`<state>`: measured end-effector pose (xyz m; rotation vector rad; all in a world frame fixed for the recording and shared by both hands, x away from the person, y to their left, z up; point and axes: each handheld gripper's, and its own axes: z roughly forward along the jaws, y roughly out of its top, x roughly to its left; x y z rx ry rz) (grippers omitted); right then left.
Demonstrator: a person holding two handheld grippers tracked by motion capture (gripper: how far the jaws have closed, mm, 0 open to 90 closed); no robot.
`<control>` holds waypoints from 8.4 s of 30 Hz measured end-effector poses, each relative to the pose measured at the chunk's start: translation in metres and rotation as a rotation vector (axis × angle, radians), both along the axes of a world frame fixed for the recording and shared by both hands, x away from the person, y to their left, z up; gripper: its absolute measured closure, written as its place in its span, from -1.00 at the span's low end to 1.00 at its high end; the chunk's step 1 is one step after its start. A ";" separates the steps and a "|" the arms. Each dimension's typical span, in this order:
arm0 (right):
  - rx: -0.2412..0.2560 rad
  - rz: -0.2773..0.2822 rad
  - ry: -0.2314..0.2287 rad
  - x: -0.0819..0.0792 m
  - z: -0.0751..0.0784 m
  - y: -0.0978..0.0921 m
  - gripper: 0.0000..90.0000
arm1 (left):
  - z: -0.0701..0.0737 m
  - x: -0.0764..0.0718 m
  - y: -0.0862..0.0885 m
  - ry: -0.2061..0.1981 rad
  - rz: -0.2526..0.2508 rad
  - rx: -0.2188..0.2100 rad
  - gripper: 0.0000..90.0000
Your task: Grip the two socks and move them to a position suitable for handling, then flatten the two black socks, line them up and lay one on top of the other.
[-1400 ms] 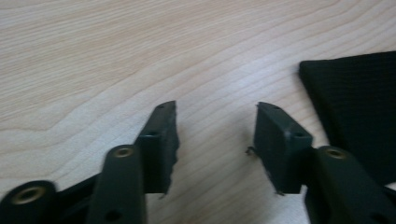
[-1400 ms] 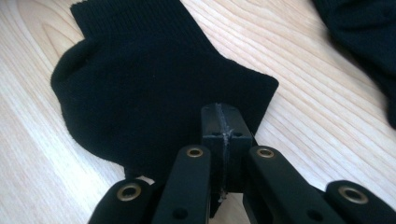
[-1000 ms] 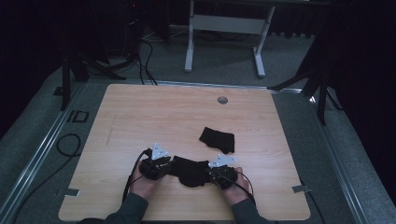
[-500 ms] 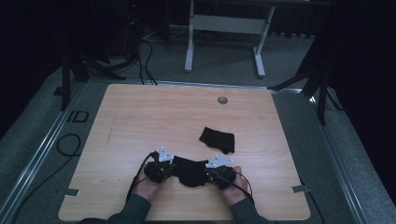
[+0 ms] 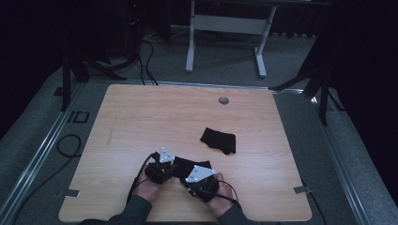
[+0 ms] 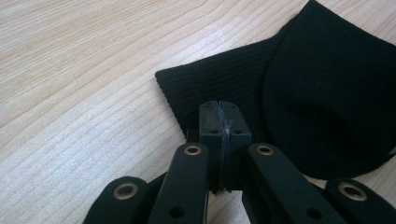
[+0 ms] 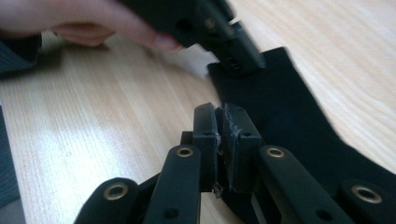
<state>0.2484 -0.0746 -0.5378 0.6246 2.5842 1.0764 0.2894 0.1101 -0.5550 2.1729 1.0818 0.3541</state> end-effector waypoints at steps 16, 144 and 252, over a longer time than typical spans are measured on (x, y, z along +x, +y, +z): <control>-0.039 -0.083 0.071 0.012 -0.020 0.006 0.64 | 0.000 -0.001 0.000 -0.003 0.003 -0.001 1.00; 0.139 -0.371 0.140 0.057 0.016 -0.129 0.32 | 0.005 0.016 0.018 -0.066 0.060 -0.026 0.40; 0.147 -0.619 0.295 0.122 0.042 -0.183 0.94 | -0.002 0.016 0.015 -0.055 0.073 0.018 0.34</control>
